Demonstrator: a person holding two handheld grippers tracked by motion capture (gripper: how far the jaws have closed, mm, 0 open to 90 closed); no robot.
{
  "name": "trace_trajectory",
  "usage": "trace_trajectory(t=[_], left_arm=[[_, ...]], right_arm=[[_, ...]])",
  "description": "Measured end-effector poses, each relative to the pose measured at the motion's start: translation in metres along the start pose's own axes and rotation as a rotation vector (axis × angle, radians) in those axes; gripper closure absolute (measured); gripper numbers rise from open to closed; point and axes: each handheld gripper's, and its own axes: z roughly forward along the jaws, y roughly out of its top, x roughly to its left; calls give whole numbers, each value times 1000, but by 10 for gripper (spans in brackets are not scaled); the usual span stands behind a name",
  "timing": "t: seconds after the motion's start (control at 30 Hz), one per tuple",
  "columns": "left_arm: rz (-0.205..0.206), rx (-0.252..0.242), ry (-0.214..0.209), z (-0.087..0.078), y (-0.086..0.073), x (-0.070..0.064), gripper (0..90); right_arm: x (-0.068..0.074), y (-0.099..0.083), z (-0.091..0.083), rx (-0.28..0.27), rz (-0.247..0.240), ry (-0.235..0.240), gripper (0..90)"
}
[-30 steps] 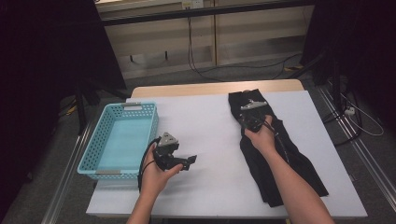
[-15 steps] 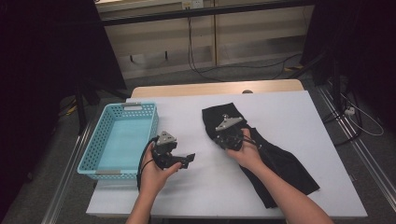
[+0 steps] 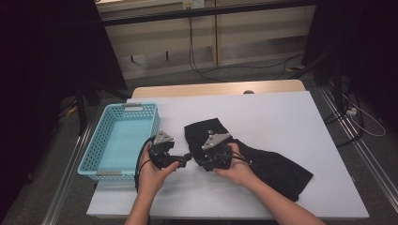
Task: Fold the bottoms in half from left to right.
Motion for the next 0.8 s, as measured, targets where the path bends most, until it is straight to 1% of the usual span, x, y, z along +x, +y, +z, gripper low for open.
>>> trace_trajectory(t=[0.1, 0.13, 0.17, 0.2, 0.23, 0.3, 0.33, 0.37, 0.4, 0.43, 0.47, 0.5, 0.53, 0.6, 0.67, 0.73, 0.77, 0.8], left_arm=[[1, 0, -1, 0, 0, 1, 132], [1, -1, 0, -1, 0, 1, 132], [-1, -2, 2, -1, 0, 0, 132], [-1, -2, 2, -1, 0, 0, 132], [0, -2, 1, -1, 0, 0, 132], [1, 0, 1, -1, 1, 0, 132], [2, 0, -1, -1, 1, 0, 132], [2, 0, -1, -1, 1, 0, 132], [1, -2, -1, 0, 1, -1, 132], [1, -1, -1, 0, 1, -1, 132], [3, 0, 1, -1, 1, -1, 132], [3, 0, 1, -1, 0, -1, 132], [1, -1, 1, -1, 0, 0, 132], [1, 2, 1, -1, 0, 0, 132], [-2, -1, -1, -1, 0, -1, 132], [3, 1, -2, 0, 0, -1, 132], [3, 0, -2, 0, 0, -1, 132], [3, -2, 1, -1, 0, -1, 132]], right_arm=[[-10, 3, -11, -28, 13, -19, 452], [-16, 3, -15, -43, 22, -19, 455], [-22, 3, -18, -62, 32, -31, 457], [-29, 3, -20, -72, 64, -37, 486], [-35, 3, -22, -69, 75, -43, 527], [-41, 2, -22, -64, 70, -75, 531], [-43, 1, -20, -58, 74, -71, 553], [-43, 1, -18, -49, 72, -59, 560], [-40, 0, -14, -36, 48, -53, 554], [-38, 0, -12, -25, 34, -52, 529], [-35, 0, -10, -20, 25, -37, 493], [-32, 0, -7, -19, 25, -19, 481], [-30, 0, -6, -19, 25, -17, 473], [-27, 1, -2, -11, 9, -15, 474], [-25, 0, 1, 2, -8, 0, 468], [-23, 0, 3, 14, -20, -1, 450], [-23, -1, 3, 15, -17, -9, 437], [-23, -1, 3, 17, -22, -5, 432]])
